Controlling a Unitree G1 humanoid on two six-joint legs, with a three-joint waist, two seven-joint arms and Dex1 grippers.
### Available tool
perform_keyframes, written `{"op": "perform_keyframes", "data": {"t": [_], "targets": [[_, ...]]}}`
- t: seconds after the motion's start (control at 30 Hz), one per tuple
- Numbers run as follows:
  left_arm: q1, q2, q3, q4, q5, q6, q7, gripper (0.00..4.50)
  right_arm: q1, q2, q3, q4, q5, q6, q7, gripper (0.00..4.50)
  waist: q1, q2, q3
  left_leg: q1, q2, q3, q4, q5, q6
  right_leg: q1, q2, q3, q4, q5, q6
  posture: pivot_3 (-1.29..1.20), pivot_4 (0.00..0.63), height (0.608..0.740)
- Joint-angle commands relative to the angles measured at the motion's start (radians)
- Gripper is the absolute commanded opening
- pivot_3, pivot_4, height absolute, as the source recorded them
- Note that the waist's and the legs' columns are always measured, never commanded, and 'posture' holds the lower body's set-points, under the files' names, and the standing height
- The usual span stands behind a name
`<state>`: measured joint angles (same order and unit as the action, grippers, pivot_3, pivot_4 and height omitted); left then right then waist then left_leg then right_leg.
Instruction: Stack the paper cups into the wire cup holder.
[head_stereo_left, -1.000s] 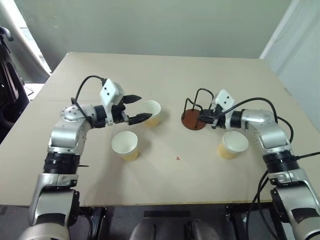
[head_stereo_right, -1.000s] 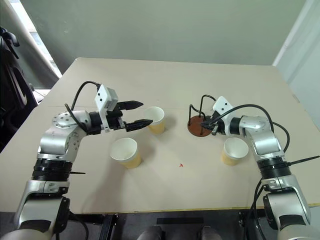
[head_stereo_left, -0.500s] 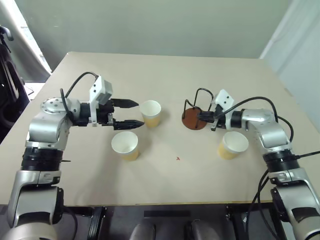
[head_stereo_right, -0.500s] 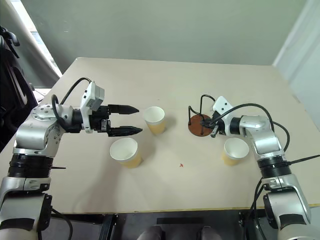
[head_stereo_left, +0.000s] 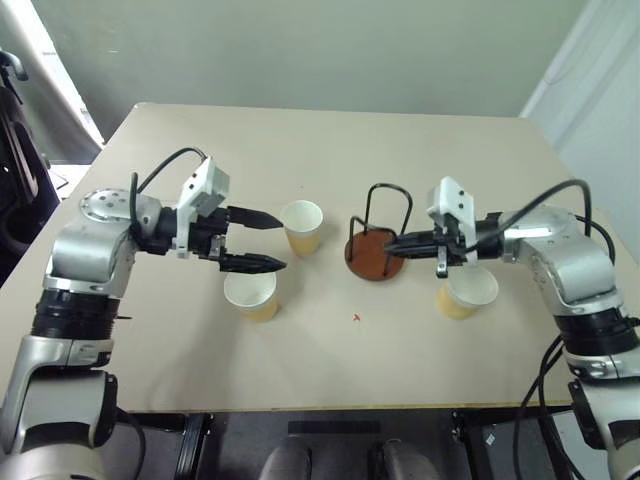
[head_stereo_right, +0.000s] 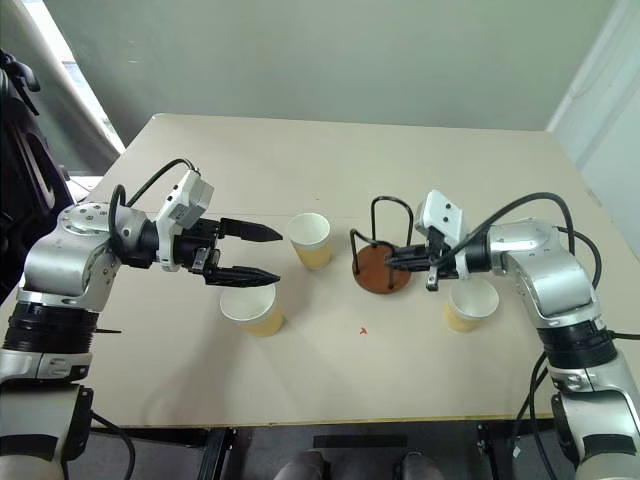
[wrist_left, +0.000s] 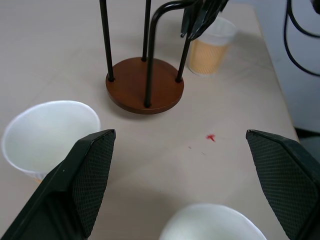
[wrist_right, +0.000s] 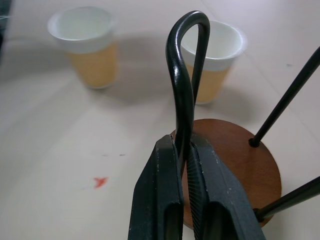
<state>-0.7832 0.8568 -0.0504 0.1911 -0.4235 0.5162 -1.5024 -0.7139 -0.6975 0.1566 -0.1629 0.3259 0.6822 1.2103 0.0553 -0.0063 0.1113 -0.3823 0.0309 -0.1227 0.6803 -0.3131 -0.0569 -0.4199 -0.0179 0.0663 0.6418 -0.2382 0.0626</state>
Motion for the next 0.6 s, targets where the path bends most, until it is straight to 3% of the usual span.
{"op": "perform_keyframes", "data": {"t": [0.03,0.3,0.6], "targets": [[-0.042,0.015,-0.005,-0.013,-0.003,-0.006,-0.037,4.5,0.029,-0.02,0.008,-0.103,0.054,0.026,0.021,0.09,-0.001,0.0,0.0,0.0,0.0,0.0,0.0,0.0,0.0,0.0,0.0,0.0,0.0,0.0,0.0,0.0,0.15,0.74],[-0.049,0.042,-0.039,-0.04,-0.013,0.008,-0.106,4.5,0.062,-0.016,0.048,-0.156,0.061,0.036,-0.002,0.09,-0.006,0.0,0.0,0.0,0.0,0.0,0.001,0.0,0.0,0.0,0.0,0.0,-0.001,0.0,0.0,0.0,0.15,0.74],[-0.053,0.063,-0.069,-0.069,-0.039,0.019,-0.112,4.5,0.033,0.007,0.088,-0.082,0.024,-0.03,-0.007,0.09,-0.01,0.0,0.0,0.0,0.0,-0.001,0.001,0.0,0.0,0.0,0.0,0.0,-0.001,0.0,0.0,0.0,0.15,0.74]]}}
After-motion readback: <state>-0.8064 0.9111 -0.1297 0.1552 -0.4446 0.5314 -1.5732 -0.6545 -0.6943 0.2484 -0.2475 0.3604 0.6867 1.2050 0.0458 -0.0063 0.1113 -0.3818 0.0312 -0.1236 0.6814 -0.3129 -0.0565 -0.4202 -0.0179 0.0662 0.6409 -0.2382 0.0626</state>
